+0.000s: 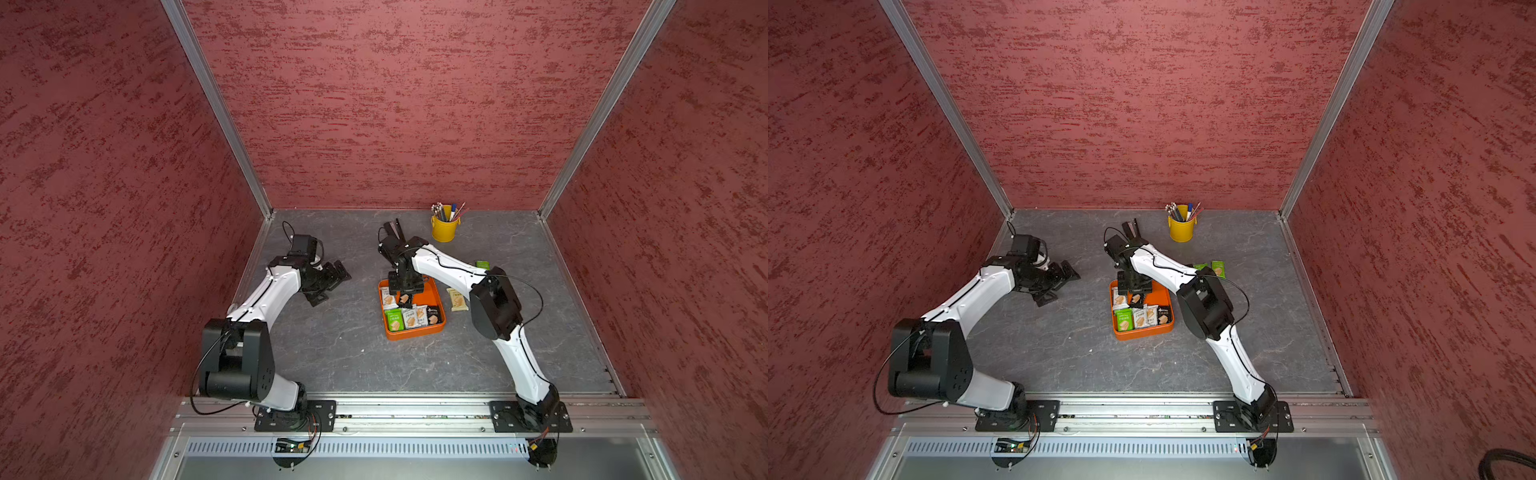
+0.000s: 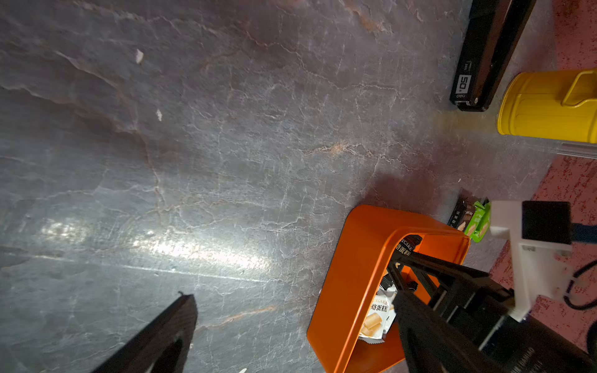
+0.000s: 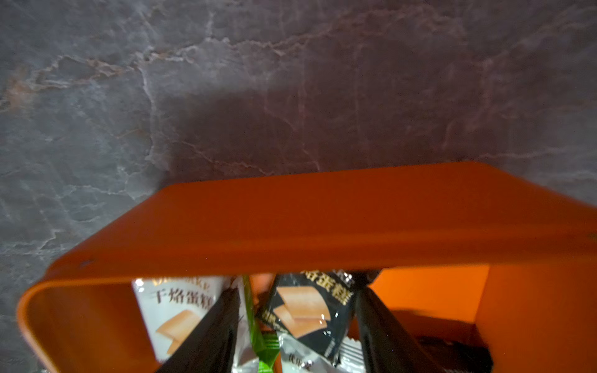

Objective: Take the cookies out of the storage box
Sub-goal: Pick up the cookie from the storage box.

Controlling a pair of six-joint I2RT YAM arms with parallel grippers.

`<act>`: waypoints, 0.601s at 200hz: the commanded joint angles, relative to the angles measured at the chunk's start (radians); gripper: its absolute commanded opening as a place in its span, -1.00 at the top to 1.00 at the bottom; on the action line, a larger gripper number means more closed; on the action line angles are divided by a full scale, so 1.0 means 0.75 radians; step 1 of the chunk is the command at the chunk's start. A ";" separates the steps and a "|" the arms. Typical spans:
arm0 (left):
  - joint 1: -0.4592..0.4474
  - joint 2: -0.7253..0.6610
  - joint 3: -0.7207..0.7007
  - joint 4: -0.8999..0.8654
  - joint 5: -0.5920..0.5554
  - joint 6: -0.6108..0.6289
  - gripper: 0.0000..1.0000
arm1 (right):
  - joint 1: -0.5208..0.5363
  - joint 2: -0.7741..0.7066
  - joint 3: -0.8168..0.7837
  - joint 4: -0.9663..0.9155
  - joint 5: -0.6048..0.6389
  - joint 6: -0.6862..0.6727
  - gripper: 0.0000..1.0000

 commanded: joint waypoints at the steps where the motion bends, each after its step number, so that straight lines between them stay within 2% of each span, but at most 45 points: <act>1: 0.019 -0.033 -0.011 -0.005 0.017 0.034 -0.99 | 0.011 0.063 0.080 -0.028 0.021 -0.013 -0.23; 32: 0.031 -0.034 -0.005 -0.013 0.023 0.041 -0.99 | 0.011 0.147 0.213 -0.104 0.077 -0.035 -0.23; 71: 0.040 -0.030 -0.002 -0.009 0.028 0.041 -0.99 | 0.011 0.117 0.189 -0.119 0.160 -0.040 -0.24; 120: 0.040 -0.016 0.005 0.005 0.040 0.026 -0.99 | 0.011 0.133 0.186 -0.109 0.132 -0.042 -0.25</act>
